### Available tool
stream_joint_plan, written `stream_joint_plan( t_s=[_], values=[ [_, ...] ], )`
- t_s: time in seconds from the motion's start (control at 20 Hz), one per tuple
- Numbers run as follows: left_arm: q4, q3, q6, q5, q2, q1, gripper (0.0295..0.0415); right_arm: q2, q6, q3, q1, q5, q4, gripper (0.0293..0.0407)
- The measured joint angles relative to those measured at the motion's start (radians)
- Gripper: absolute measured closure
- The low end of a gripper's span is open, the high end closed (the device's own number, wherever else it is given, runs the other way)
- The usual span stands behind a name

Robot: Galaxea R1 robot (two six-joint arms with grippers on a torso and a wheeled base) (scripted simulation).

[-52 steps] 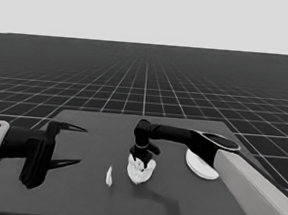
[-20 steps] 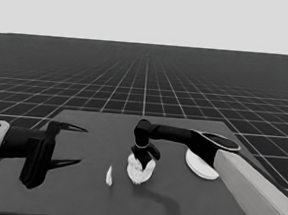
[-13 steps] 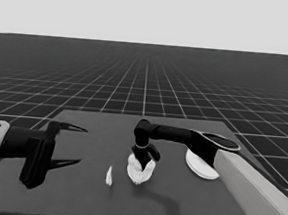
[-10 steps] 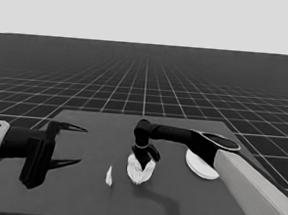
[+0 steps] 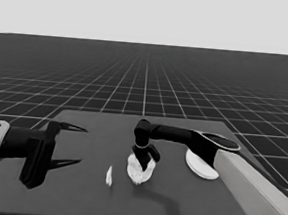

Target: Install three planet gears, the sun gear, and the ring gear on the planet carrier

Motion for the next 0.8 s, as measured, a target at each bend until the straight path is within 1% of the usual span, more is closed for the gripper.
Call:
stream_joint_plan(
  t_s=[0.05,0.1,0.15,0.2,0.3,0.5,0.55,0.6,0.65,0.7,0.8],
  values=[
    [0.000,0.000,0.000,0.000,0.000,0.000,0.0326,-0.009,-0.393,0.038,0.049,-0.026,0.043,0.0307],
    [0.000,0.000,0.000,0.000,0.000,0.000,0.0326,-0.012,-0.640,0.056,0.087,-0.036,0.071,0.0309],
    [0.000,0.000,0.000,0.000,0.000,0.000,0.0326,-0.013,-0.788,0.064,0.109,-0.039,0.088,0.0312],
    [0.000,0.000,0.000,0.000,0.000,0.000,0.0326,-0.014,-0.875,0.068,0.121,-0.039,0.100,0.0314],
    [0.000,0.000,0.000,0.000,0.000,0.000,0.0326,-0.016,-0.958,0.071,0.132,-0.038,0.111,0.0315],
    [0.000,0.000,0.000,0.000,0.000,0.000,0.0326,-0.016,-0.997,0.072,0.137,-0.038,0.116,0.0315],
    [0.000,0.000,0.000,0.000,0.000,0.000,0.0326,-0.293,-1.416,0.528,0.012,0.111,-0.102,0.0295],
    [0.000,0.000,0.000,0.000,0.000,0.000,0.0326,-0.714,-1.681,0.876,-0.106,0.197,-0.233,0.0305],
    [0.000,0.000,0.000,0.000,0.000,0.000,0.0326,-0.976,-1.837,1.080,-0.169,0.248,-0.310,0.0311],
    [0.000,0.000,0.000,0.000,0.000,0.000,0.0326,-1.123,-1.929,1.203,-0.204,0.278,-0.355,0.0314],
    [0.000,0.000,0.000,0.000,0.000,0.000,0.0326,-1.254,-2.015,1.318,-0.233,0.307,-0.398,0.0315]
  ],
)
